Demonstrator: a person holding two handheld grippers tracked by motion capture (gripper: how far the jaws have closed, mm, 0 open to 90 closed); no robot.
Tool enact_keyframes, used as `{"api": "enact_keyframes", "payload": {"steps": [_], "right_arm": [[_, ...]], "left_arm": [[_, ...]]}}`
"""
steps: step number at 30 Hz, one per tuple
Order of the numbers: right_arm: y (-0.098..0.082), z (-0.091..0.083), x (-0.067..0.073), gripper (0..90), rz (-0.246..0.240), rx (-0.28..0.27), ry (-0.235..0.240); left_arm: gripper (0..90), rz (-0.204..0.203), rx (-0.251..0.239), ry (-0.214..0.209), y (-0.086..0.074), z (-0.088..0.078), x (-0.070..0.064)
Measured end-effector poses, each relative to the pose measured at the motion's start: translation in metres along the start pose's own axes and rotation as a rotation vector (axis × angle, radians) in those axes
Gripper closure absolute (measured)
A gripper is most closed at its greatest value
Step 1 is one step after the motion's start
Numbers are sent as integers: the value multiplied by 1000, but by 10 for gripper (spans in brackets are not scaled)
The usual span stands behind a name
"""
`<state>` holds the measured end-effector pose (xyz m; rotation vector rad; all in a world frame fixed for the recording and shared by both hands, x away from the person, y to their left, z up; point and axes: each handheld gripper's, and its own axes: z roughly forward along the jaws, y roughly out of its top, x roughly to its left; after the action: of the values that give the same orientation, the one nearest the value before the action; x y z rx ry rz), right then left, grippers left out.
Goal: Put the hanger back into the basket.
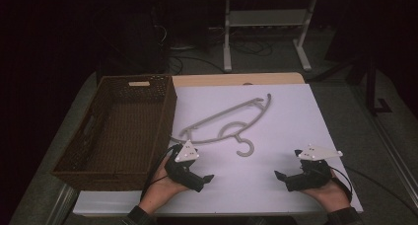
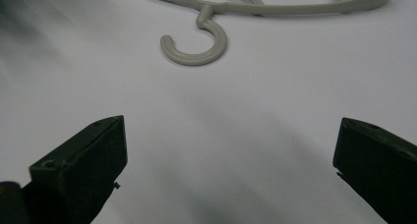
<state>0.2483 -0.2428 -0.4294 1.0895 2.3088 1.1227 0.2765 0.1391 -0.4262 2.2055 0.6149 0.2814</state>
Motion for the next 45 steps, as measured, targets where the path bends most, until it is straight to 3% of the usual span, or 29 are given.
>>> {"api": "enact_keyframes", "payload": {"steps": [12, 14, 20, 21, 25, 28, 29, 30, 34, 38, 40, 45], "right_arm": [[0, 2, -2, 0, 19, 10, 2], [1, 2, -3, 0, 26, 10, 2], [1, 4, -5, 0, 30, 16, 4], [1, 5, -5, 0, 32, 21, 7], [1, 4, -6, 0, 38, 16, 10], [0, 4, -7, 0, 45, 16, 9], [1, 3, -8, 0, 52, 14, 10], [1, 3, -8, 0, 52, 14, 10], [1, 4, -7, 0, 49, 16, 10], [0, 3, -7, 0, 53, 15, 10], [0, 3, -8, 0, 57, 17, 9], [-1, 3, -9, 1, 55, 17, 9]], "left_arm": [[4, -9, 10, 25, 11, 4, 6], [61, -12, 2, 23, 13, 6, 8], [95, -26, 2, 33, 20, 11, 15], [184, -32, 3, 38, 22, 15, 19], [253, -39, 8, 57, 27, 24, 26], [305, -20, 13, 67, 34, 32, 31], [385, -10, 20, 75, 36, 35, 32], [385, 6, 28, 87, 38, 38, 32], [554, 37, 73, 122, 45, 54, 41], [627, 31, 91, 125, 47, 61, 49], [669, -3, 102, 105, 47, 65, 57], [694, -17, 123, 96, 46, 71, 64]]}}
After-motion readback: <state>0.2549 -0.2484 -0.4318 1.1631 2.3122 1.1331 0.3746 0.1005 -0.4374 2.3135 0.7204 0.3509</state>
